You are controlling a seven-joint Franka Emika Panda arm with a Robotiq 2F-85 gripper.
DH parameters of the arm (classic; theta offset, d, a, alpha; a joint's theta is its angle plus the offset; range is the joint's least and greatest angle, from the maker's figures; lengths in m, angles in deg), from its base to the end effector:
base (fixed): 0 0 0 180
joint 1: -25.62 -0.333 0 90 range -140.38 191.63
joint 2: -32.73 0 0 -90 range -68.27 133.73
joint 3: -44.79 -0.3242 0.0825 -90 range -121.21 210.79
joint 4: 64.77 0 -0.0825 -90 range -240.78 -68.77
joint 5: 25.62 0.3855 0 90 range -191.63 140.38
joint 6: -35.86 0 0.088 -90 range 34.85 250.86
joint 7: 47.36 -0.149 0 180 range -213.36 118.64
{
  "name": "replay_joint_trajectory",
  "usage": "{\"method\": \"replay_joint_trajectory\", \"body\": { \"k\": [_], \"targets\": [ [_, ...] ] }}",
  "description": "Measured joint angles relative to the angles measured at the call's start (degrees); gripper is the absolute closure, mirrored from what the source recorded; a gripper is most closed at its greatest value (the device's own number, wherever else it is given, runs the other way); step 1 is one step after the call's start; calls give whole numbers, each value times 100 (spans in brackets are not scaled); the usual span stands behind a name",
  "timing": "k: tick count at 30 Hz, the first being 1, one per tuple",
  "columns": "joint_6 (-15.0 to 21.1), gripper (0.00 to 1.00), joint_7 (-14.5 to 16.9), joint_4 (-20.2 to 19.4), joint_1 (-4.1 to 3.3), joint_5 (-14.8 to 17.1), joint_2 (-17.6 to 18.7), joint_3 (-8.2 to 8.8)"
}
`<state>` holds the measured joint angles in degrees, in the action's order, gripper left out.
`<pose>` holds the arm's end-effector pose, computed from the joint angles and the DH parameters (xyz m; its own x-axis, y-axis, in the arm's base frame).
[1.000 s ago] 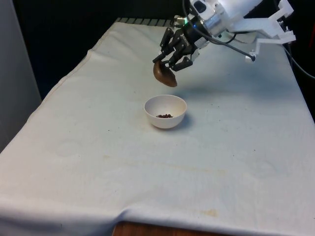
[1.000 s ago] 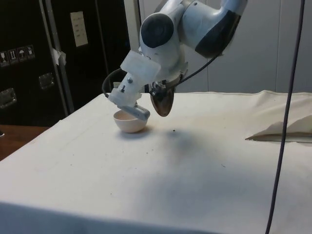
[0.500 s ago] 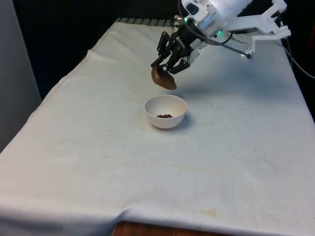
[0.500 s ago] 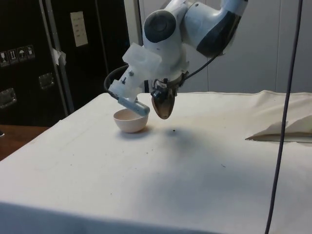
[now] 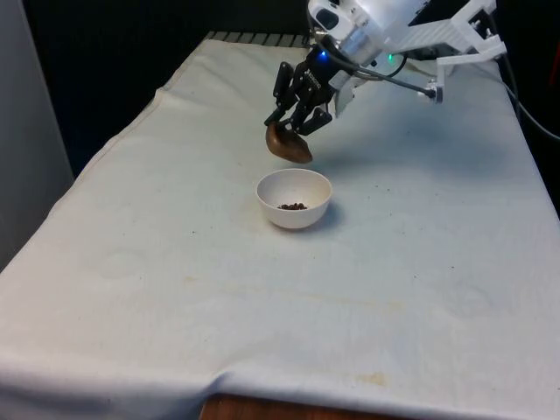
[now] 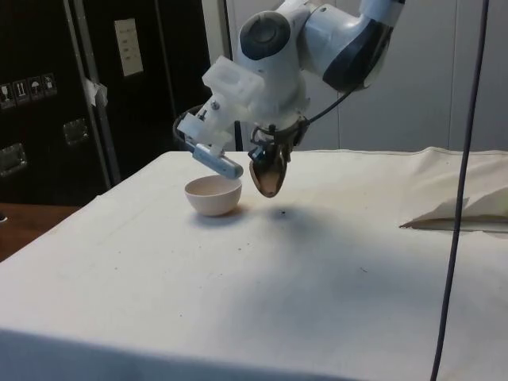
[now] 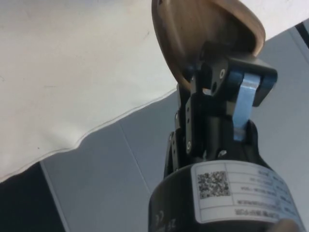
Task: Pour the coffee beans from the cup into the bowl.
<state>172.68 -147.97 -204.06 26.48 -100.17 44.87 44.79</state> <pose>0.4770 -0.0436 0.1804 0.7344 -0.4023 0.5466 -0.6548 -0.6320 0.4145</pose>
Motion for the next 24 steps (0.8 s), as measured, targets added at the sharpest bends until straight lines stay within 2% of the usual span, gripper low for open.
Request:
{"method": "replay_joint_trajectory", "body": {
  "k": [24],
  "targets": [
    [825,95,401,-40,46,286,69,464]
  ]
}}
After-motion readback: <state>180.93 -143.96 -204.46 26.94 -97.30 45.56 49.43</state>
